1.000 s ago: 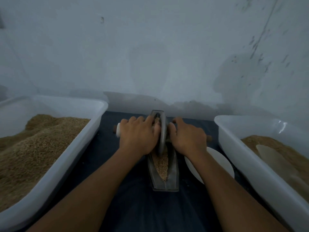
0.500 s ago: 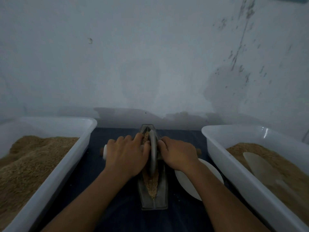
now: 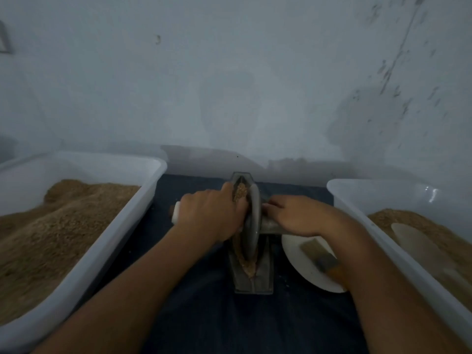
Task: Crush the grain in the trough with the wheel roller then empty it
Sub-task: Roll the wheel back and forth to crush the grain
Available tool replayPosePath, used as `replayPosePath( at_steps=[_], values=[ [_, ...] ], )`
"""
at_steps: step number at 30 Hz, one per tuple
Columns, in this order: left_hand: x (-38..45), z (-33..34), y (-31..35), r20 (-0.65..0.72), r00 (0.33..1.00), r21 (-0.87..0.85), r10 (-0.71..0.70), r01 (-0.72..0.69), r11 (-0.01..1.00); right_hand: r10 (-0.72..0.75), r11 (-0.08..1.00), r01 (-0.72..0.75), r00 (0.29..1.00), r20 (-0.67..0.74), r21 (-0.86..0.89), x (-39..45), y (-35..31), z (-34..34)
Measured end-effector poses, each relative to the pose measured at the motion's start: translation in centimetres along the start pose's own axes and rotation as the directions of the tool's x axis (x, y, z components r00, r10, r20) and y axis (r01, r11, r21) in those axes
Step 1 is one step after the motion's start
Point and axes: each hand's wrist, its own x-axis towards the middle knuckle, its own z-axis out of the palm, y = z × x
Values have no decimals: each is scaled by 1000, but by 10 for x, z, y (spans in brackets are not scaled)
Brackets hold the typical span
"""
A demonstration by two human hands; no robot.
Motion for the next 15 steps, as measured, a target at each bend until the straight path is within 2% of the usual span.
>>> replayPosePath(
  at_steps=[6, 11, 15],
  values=[
    [-4, -13, 3, 53, 999, 19, -8, 7, 1000, -10, 999, 15, 994, 107, -41, -15, -1, -21],
    [-7, -20, 6, 66, 998, 64, -2, -2, 998, -18, 998, 25, 990, 137, -49, -23, -1, -27],
    [-5, -22, 4, 66, 998, 34, -20, 17, 999, -3, 998, 10, 993, 121, -59, -23, -2, -26]
  ],
)
